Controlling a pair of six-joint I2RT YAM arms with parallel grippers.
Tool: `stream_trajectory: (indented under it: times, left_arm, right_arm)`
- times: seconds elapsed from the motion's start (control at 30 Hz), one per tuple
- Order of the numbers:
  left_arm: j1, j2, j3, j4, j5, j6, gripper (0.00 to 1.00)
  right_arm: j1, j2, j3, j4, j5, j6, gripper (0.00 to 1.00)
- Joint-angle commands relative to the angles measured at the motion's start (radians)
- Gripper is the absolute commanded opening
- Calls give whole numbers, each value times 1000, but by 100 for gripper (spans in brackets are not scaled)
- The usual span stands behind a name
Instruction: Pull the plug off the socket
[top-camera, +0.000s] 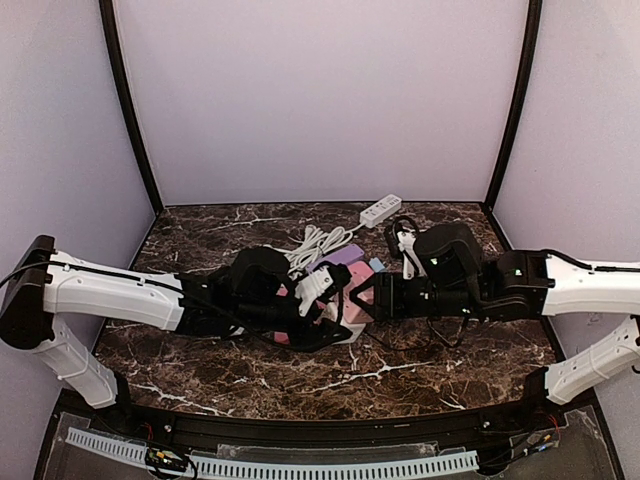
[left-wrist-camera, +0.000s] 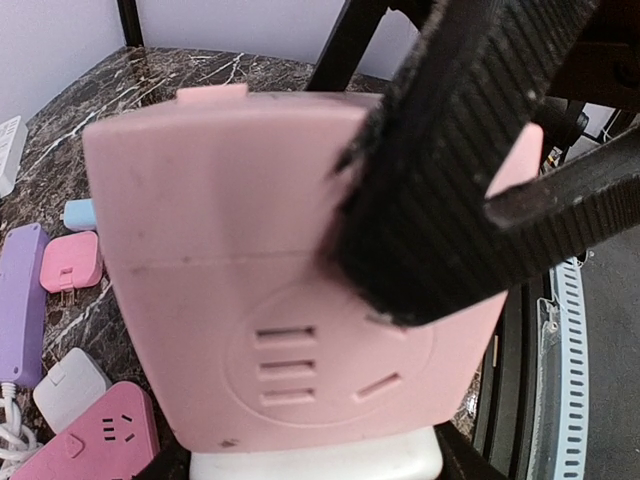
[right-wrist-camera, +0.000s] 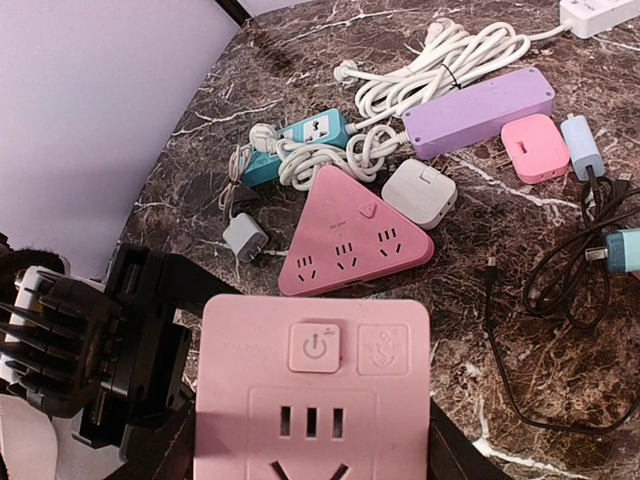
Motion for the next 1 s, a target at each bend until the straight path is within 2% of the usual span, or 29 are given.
stream_trajectory:
  times: [0.0, 0.2, 0.33, 0.47, 0.67, 0.97]
  left_arm:
    - [32, 38, -58, -361, -3, -17, 1]
    - [9, 35, -49, -397, -40, 48, 1]
    - [0, 12, -58, -390, -52, 65, 1]
    - [-3, 0, -67, -389, -54, 74, 1]
    - [-3, 16, -65, -406, -49, 60, 1]
    - [28, 52, -60, -404, 17, 18, 1]
  right_arm:
    - [-38, -41, 74, -70, 155, -120, 0]
    - [-138, -29, 54, -65, 1, -93, 0]
    - [-212, -48, 2, 1, -118, -71, 0]
    - [-249, -54, -15, 24, -171, -58, 0]
    - [-241, -68, -11, 37, -158, -86, 0]
    - [-116, -70, 45, -25, 64, -150, 0]
